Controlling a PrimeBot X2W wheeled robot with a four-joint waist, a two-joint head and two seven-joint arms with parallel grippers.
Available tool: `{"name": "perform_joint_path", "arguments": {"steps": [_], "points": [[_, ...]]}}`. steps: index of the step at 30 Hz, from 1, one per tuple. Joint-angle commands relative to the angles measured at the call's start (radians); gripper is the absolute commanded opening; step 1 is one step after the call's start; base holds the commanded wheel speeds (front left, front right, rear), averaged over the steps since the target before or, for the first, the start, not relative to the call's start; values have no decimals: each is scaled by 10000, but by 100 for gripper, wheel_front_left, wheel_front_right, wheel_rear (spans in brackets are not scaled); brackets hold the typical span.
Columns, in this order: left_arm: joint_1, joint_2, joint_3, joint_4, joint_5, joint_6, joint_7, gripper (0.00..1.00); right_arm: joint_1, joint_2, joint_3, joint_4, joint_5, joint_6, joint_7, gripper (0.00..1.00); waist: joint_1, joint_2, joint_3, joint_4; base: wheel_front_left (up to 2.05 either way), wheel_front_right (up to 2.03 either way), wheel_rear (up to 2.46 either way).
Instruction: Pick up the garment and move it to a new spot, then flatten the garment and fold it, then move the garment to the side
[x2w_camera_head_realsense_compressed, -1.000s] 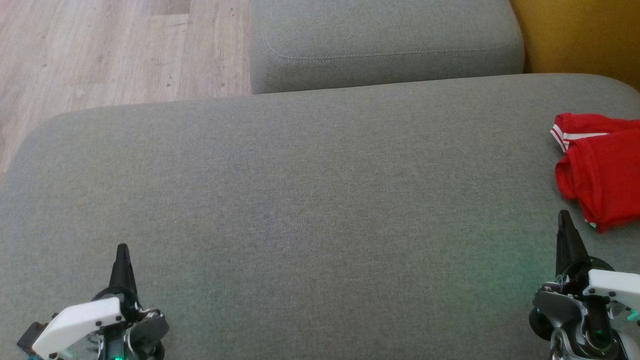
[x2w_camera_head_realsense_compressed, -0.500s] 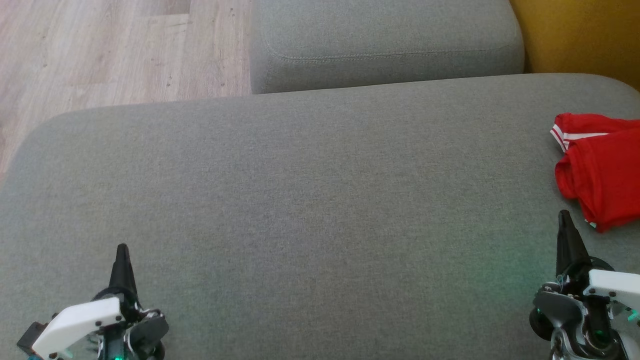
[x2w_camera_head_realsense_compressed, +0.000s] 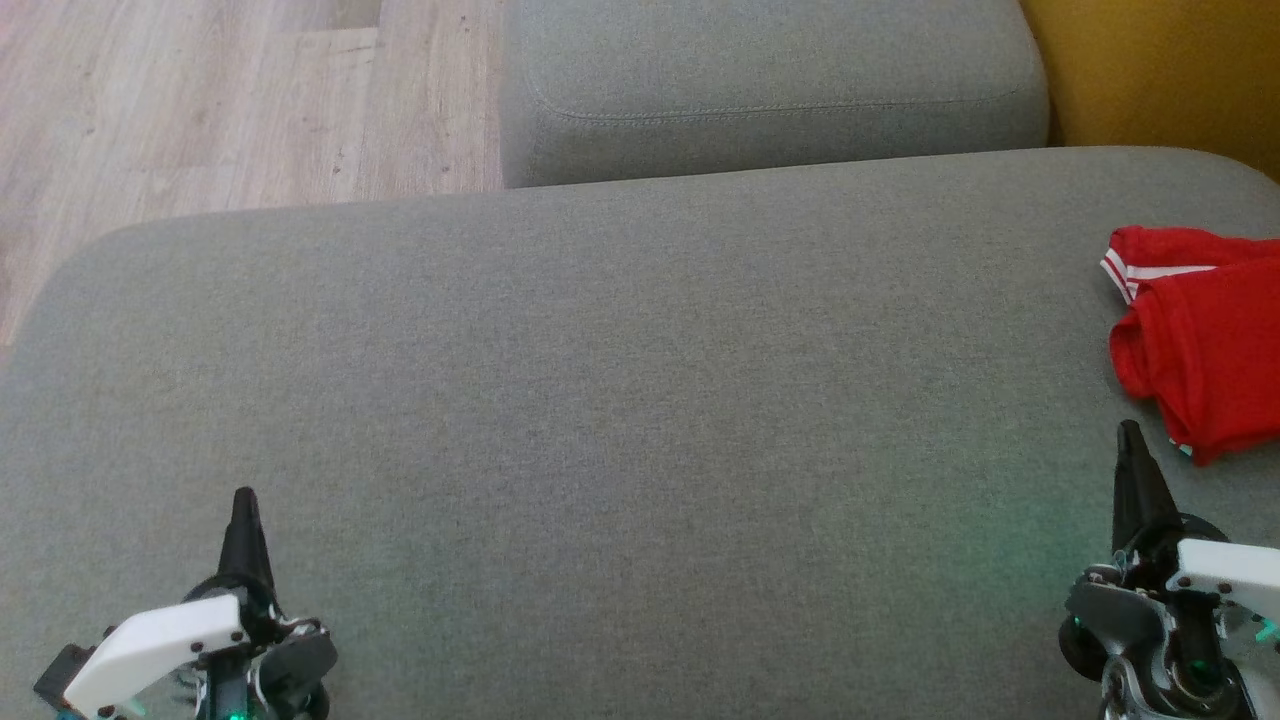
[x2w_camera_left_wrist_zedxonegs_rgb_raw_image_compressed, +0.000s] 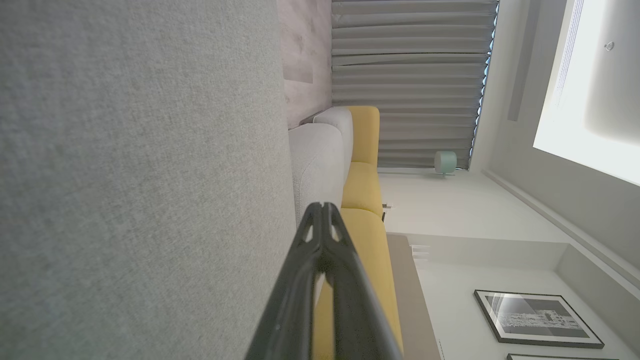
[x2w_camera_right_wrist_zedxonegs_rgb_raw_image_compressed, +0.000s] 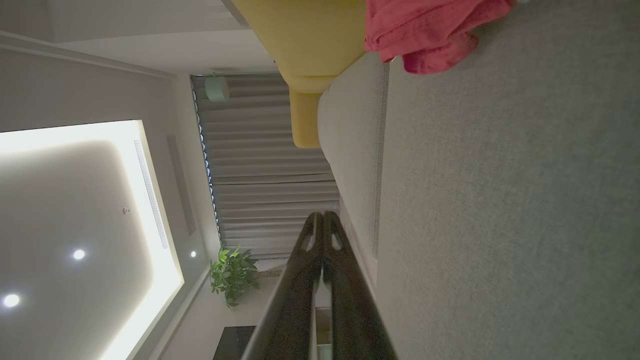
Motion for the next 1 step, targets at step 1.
{"name": "perform_joint_path", "arguments": {"steps": [1], "points": [[-517, 43, 388, -276, 156, -69, 57, 0, -519, -55, 195, -314, -73, 71, 54, 0, 0, 0, 0, 0, 0, 0, 0]]}}
